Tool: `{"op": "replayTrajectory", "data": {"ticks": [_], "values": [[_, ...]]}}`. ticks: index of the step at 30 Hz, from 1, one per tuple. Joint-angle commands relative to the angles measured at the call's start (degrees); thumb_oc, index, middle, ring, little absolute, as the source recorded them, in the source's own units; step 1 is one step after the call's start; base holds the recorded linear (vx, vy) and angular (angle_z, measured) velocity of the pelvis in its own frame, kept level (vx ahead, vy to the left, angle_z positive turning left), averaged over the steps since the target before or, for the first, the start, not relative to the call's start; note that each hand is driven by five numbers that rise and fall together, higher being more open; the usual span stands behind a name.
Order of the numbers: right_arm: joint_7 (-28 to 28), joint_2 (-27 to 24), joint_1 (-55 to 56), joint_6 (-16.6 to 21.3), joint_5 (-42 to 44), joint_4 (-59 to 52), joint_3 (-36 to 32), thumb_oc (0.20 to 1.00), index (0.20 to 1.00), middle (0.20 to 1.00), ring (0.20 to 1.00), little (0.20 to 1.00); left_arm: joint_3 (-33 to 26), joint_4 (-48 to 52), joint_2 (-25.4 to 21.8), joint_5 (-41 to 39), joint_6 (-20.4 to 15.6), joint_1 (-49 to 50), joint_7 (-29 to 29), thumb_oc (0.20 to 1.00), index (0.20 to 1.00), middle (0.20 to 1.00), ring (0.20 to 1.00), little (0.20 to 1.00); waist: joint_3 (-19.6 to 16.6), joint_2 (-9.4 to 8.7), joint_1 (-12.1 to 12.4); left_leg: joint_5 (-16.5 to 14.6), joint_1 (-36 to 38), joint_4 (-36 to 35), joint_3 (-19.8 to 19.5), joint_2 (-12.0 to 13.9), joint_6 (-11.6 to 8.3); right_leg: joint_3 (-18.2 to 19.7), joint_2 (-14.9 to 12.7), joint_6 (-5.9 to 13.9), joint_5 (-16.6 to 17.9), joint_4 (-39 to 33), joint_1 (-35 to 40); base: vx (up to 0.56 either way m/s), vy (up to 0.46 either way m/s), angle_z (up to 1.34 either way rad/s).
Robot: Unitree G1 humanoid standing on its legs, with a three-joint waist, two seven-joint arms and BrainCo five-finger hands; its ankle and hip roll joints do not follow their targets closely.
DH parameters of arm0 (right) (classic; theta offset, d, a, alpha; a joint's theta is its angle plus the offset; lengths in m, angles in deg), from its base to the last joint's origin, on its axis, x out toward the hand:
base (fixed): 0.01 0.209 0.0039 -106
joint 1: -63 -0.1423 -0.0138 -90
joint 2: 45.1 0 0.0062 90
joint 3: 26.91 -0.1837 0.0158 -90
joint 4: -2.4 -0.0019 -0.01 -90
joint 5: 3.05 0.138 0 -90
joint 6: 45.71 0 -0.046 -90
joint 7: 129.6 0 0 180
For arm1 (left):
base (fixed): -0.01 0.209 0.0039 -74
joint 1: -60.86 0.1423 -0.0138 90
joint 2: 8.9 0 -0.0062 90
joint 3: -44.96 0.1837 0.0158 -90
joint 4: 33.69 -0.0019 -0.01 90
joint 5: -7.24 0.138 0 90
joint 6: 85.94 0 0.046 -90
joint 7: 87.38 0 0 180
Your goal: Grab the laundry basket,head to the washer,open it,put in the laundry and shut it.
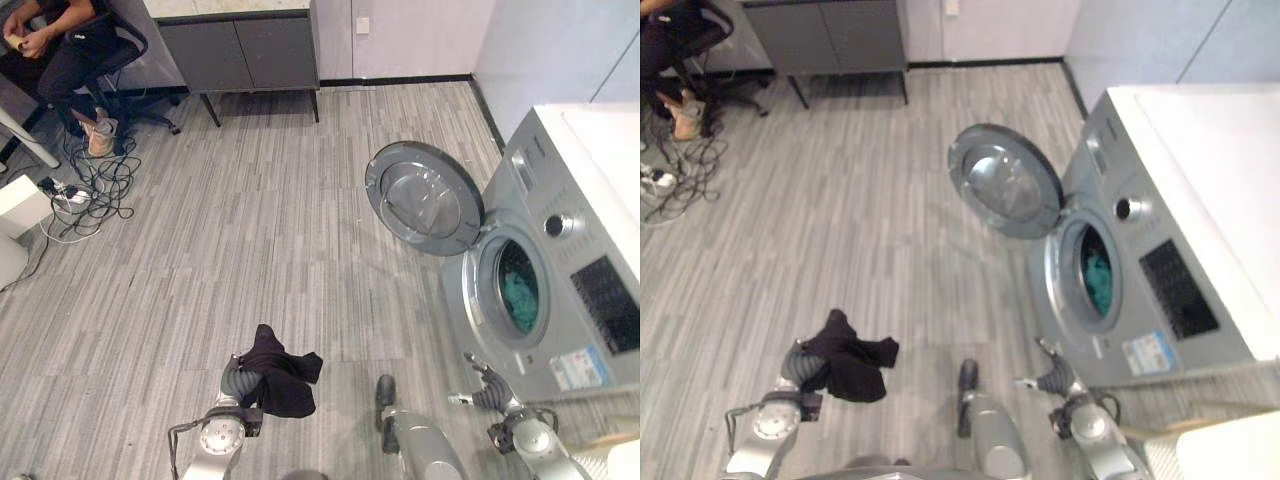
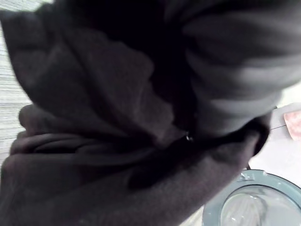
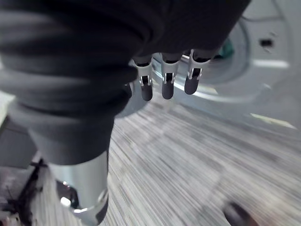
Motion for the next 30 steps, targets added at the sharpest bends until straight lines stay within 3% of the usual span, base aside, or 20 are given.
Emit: {"op": "replayTrajectory", "data": {"ticks": [1,3,5,6,7,8,9,10,11,14,17,19,21,22,23,25,26,27,29,30], "values": [[1.47,-2.36,-1.41,1.38,1.3,-2.41,-1.39,1.0,1.0,1.0,1.0,1.0,-1.15,4.34,-2.42,-2.51,-3.39,-3.4,-0.02,0.2,0.2,0.2,0.2,0.2,-0.9,-1.79,-1.16,3.75,-2.26,-4.27,3.39,0.03,0.45,1.19,-2.03,6.39,-5.08,-5.33,7.46,0.26,-0.132,-0.66],[1.57,-2.66,-1.52,1.15,1.06,-1.82,-1.7,1.0,1.0,1.0,1.0,1.0,-1.21,4.56,-2.59,-2.21,-3.32,-3.16,0.34,0.2,0.2,0.2,0.2,0.2,-0.64,-2.57,0.26,1.34,-7.22,-9.45,4.99,-0.38,1.23,2.46,-2.14,7.28,-6.96,-6.61,11.06,0.32,-0.052,-0.6],[1.77,-2.73,-1.47,1.04,0.95,-1.63,-1.68,1.0,1.0,1.0,1.0,1.0,-1.27,4.85,-2.78,-2.01,-3.31,-2.95,0.26,0.2,0.2,0.2,0.2,0.2,-0.78,-3.02,0.89,2.01,-9.37,-13.0,5.18,-0.67,1.33,3.29,-2.31,7.66,-7.59,-7.13,12.32,0.3,0.046,-0.68],[1.83,-2.68,-1.35,0.94,0.59,-1.28,-1.37,1.0,1.0,1.0,1.0,1.0,-1.49,5.27,-2.88,-1.91,-3.27,-2.63,0.08,0.2,0.2,0.2,0.2,0.2,-0.53,-2.28,1.91,5.62,-10.44,-21.12,3.79,-0.11,0.28,4.76,-1.22,7.79,-9.03,-7.02,14.48,0.31,0.077,-0.7],[1.83,-2.68,-1.37,0.94,0.59,-1.28,-1.38,1.0,1.0,1.0,1.0,1.0,-1.5,5.27,-2.89,-1.91,-3.26,-2.66,0.08,0.2,0.2,0.2,0.2,0.2,-0.58,-2.38,1.95,6.11,-10.28,-21.71,3.88,-0.22,0.29,4.82,-1.3,7.78,-8.87,-7.08,14.36,0.43,0.153,-0.61],[2.17,-2.5,-1.5,1.0,0.3,-0.78,-1.1,1.0,1.0,1.0,1.0,1.0,-1.6,5.4,-2.72,-2.0,-3.33,-2.53,-0.42,0.2,0.2,0.2,0.2,0.2,-0.1,-1.71,3.09,11.21,-11.36,-27.81,0.47,0.08,-1.13,6.65,-0.31,7.8,-10.14,-6.77,16.72,0.35,0.141,-0.99],[2.31,-2.35,-1.49,1.13,0.17,-0.59,-1.01,1.0,1.0,1.0,1.0,1.0,-1.48,5.5,-2.57,-2.2,-3.46,-2.42,-0.63,0.2,0.2,0.2,0.2,0.2,-0.01,-1.64,3.61,12.47,-11.98,-30.73,-2.2,0.01,-1.41,8.16,-0.06,7.88,-10.79,-6.36,17.69,0.35,0.143,-1.23],[2.31,-2.35,-1.5,1.13,0.17,-0.59,-1.03,1.0,1.0,1.0,1.0,1.0,-1.47,5.49,-2.57,-2.2,-3.47,-2.45,-0.64,0.2,0.2,0.2,0.2,0.2,-0.04,-1.6,3.66,12.72,-11.99,-30.96,-2.18,0.07,-1.42,8.18,0.0,7.86,-10.65,-6.4,17.58,0.32,0.157,-1.43],[2.63,-2.1,-1.71,1.17,-0.1,-0.04,-0.9,1.0,1.0,1.0,1.0,1.0,-0.82,5.5,-2.4,-2.6,-3.45,-2.88,-0.85,0.2,0.2,0.2,0.2,0.2,-0.06,-1.27,3.99,14.12,-12.88,-32.75,-6.24,0.29,-2.46,11.0,0.39,7.96,-11.72,-5.17,18.71,0.19,0.102,-1.16],[2.64,-1.95,-1.53,1.34,-0.28,-0.28,-1.05,1.0,1.0,1.0,1.0,1.0,-0.1,5.58,-2.25,-3.2,-3.74,-2.83,-0.56,0.2,0.2,0.2,0.2,0.2,-0.69,-0.87,4.05,13.49,-11.86,-33.15,-8.87,0.32,-2.4,13.77,0.24,8.43,-13.11,-3.95,19.37,0.32,0.253,-1.09],[2.32,-1.66,-1.04,1.15,-1.34,0.22,-1.42,1.0,1.0,1.0,1.0,1.0,1.65,5.5,-2.96,-2.46,-3.29,-3.44,0.67,0.2,0.2,0.2,0.2,0.2,-2.21,-1.02,2.84,12.14,-10.1,-31.41,-7.26,0.19,-1.27,16.39,-1.21,9.55,-13.45,-1.95,19.35,0.24,0.265,-0.9],[2.29,-0.75,-1.26,1.09,-1.29,0.11,-1.27,1.0,1.0,1.0,1.0,1.0,2.81,4.87,-4.14,-1.25,-3.1,-4.43,1.27,0.2,0.2,0.2,0.2,0.2,-2.5,-1.86,1.22,9.62,-8.38,-30.3,-3.24,-0.33,0.68,19.01,-2.85,11.05,-13.06,1.58,17.67,0.13,0.249,-0.98],[2.25,-0.4,-1.84,1.04,-1.47,0.44,-0.85,1.0,1.0,1.0,1.0,1.0,2.94,4.59,-4.68,-0.83,-3.1,-4.94,1.04,0.2,0.2,0.2,0.2,0.2,-2.38,-1.92,0.88,8.98,-7.71,-30.43,-1.29,-0.17,1.15,19.33,-3.03,11.52,-12.26,3.16,16.14,0.01,0.137,-0.75],[2.16,0.05,-2.58,1.05,-1.49,0.62,-0.4,1.0,1.0,1.0,1.0,1.0,2.83,4.67,-5.26,-0.47,-3.13,-5.38,0.9,0.2,0.2,0.2,0.2,0.2,-2.29,-1.83,1.02,8.52,-7.09,-30.75,0.88,0.39,1.43,18.55,-3.27,11.9,-11.11,4.64,14.05,-0.02,0.192,-0.98],[2.05,0.5,-3.32,1.27,-1.55,0.75,0.12,1.0,1.0,1.0,1.0,1.0,2.61,4.9,-5.84,-0.28,-3.26,-5.65,0.8,0.2,0.2,0.2,0.2,0.2,-2.07,-1.72,1.5,7.84,-6.12,-31.17,3.11,0.82,1.57,15.13,-4.39,12.15,-10.59,5.58,12.58,-0.04,0.165,-1.01],[1.8,1.31,-4.43,1.74,-1.57,0.67,0.97,1.0,1.0,1.0,1.0,1.0,2.09,5.5,-6.61,-0.26,-3.51,-5.86,0.67,0.2,0.2,0.2,0.2,0.2,-2.05,-1.28,2.68,7.05,-4.22,-32.16,7.19,1.66,1.64,3.1,-8.22,12.09,-10.42,5.72,11.95,-0.01,0.182,-1.69],[1.63,1.41,-4.89,1.71,-2.26,0.82,1.54,1.0,1.0,1.0,1.0,1.0,1.85,5.58,-6.55,-0.06,-3.41,-5.35,0.95,0.2,0.2,0.2,0.2,0.2,-2.24,-0.86,3.75,6.58,-2.46,-33.13,10.42,1.93,1.65,-6.88,-10.38,10.93,-11.57,5.74,12.85,0.0,0.16,-1.94],[1.63,1.41,-4.87,1.7,-2.26,0.81,1.53,1.0,1.0,1.0,1.0,1.0,1.86,5.57,-6.54,-0.05,-3.42,-5.35,0.95,0.2,0.2,0.2,0.2,0.2,-2.2,-0.86,3.76,6.61,-2.37,-33.2,10.44,1.92,1.64,-6.88,-10.38,10.93,-11.59,5.74,12.91,0.02,0.16,-1.57],[1.5,1.09,-5.31,1.45,-2.66,1.18,2.02,1.0,1.0,1.0,1.0,1.0,1.58,4.85,-6.36,-0.11,-3.18,-4.93,1.13,0.2,0.2,0.2,0.2,0.2,-2.6,-1.0,4.09,5.29,0.03,-34.37,13.49,1.54,1.32,-11.81,-9.93,11.42,-12.83,6.65,12.21,0.09,0.08,-1.05],[1.64,0.99,-5.94,1.3,-2.84,1.53,2.74,1.0,1.0,1.0,1.0,1.0,1.04,5.07,-6.03,-0.83,-3.19,-4.22,1.13,0.2,0.2,0.2,0.2,0.2,-2.82,-1.04,5.1,5.01,0.95,-34.94,16.34,1.61,1.18,-18.46,-10.4,10.99,-12.65,5.16,12.24,0.08,0.03,-1.02]]}}
